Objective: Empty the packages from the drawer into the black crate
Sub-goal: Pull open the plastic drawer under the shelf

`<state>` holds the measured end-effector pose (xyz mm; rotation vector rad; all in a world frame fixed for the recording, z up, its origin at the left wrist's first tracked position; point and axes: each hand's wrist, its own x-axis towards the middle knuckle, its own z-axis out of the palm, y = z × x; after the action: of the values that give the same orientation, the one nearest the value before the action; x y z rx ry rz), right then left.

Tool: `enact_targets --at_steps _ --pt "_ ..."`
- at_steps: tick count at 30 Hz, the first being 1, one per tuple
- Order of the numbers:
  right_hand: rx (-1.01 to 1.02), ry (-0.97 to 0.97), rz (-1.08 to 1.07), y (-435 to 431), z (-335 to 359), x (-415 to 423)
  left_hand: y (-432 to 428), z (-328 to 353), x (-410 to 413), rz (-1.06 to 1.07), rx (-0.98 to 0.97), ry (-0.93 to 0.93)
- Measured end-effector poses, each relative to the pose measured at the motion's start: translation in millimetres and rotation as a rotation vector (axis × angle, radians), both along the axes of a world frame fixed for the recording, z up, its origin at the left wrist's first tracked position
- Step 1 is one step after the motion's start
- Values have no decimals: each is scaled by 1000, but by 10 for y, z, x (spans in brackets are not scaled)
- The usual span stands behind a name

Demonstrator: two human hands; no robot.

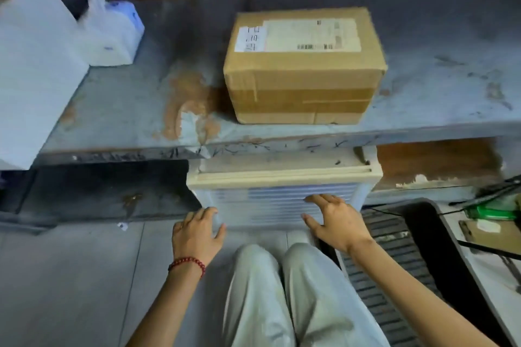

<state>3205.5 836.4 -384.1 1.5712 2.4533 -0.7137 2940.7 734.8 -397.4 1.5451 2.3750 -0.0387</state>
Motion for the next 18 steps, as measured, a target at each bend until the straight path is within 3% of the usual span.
enact_targets --at_steps 4,10,18 --pt "53 1 20 24 -652 74 -109 -734 -36 20 97 54" --pt "226 -31 148 134 -1146 -170 33 -1116 109 31 441 -35" --pt "298 12 130 -8 -1111 -97 -40 -1091 134 -119 233 118"
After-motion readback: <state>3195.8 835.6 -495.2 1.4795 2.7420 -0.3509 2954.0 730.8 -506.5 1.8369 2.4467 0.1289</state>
